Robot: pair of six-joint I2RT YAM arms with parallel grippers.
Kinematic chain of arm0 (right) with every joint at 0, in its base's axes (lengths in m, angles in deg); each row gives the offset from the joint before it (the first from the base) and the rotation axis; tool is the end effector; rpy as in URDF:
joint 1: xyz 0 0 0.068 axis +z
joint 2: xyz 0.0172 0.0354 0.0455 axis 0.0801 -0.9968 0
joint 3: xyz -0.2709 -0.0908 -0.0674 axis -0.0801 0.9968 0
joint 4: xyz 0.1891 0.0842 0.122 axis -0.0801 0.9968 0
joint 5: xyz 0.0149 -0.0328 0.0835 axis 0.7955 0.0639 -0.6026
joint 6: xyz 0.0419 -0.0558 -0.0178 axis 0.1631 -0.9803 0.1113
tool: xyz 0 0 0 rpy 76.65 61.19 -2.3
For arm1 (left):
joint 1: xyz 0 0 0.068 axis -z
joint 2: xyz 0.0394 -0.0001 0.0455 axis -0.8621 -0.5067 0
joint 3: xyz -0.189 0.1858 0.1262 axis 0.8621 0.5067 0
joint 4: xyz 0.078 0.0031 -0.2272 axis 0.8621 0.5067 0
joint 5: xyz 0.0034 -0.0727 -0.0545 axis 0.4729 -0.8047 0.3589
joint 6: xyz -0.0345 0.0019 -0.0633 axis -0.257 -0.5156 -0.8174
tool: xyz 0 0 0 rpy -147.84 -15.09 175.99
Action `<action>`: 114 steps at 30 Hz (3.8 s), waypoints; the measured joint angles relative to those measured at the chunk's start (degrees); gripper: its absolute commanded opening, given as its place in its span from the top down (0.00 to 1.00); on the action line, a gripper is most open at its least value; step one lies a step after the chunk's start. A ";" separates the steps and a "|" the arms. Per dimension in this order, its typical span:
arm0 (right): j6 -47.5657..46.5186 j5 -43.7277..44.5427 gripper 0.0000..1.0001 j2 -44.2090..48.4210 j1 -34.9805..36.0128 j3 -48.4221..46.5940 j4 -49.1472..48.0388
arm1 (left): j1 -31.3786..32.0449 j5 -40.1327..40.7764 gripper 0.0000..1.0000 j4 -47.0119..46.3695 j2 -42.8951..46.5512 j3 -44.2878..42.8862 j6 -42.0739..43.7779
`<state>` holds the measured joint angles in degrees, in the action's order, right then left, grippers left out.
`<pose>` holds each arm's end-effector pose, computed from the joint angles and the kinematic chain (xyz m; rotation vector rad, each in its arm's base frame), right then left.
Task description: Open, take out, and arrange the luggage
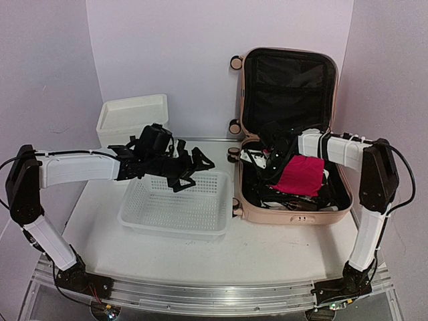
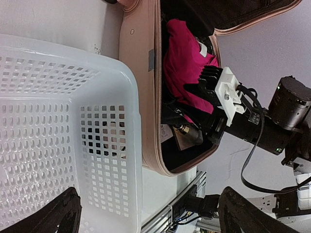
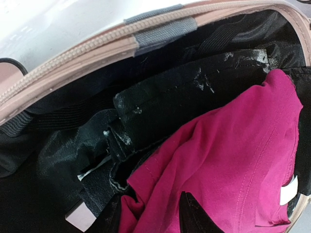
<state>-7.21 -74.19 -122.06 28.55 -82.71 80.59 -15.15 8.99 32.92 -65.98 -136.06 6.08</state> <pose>0.3313 0.2067 0.2324 -1.4341 2.3272 -0.1793 0.2486 -0.2718 0.2873 -0.0804 2.4462 -1.3298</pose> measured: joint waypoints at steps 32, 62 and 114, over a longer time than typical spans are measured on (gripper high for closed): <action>1.14 -6.93 1.00 0.07 -2.64 -1.09 2.91 | 0.00 -5.33 0.12 -4.24 -6.08 -0.96 -15.06; 7.39 -12.96 1.00 12.33 -3.26 12.17 -10.27 | 6.10 0.39 0.09 -7.56 -32.48 -32.02 -41.94; 16.65 -21.16 0.64 22.40 -2.86 18.99 -10.99 | 7.76 5.07 1.00 -0.09 -48.72 -55.56 -17.05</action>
<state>9.45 -95.35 -99.66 25.69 -63.71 69.60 -7.40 14.06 32.83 -114.70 -191.62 -10.97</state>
